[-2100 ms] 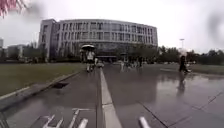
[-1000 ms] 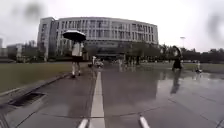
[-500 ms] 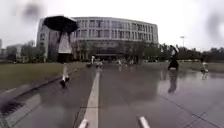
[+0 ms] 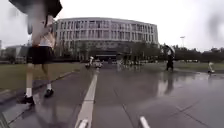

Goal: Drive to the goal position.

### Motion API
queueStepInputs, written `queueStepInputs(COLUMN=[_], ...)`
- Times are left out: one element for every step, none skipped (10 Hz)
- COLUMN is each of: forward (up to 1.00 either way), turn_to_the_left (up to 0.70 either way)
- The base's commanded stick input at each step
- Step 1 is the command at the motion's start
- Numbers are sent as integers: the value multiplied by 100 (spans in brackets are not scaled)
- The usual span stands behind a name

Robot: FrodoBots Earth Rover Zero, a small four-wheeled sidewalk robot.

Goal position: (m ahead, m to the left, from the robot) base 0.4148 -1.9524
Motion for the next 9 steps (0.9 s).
queueStepInputs(forward=[100,100,100,100,100,77,10,8,7], turn_to_the_left=[31,18,3,3,2,2,1,1,1])
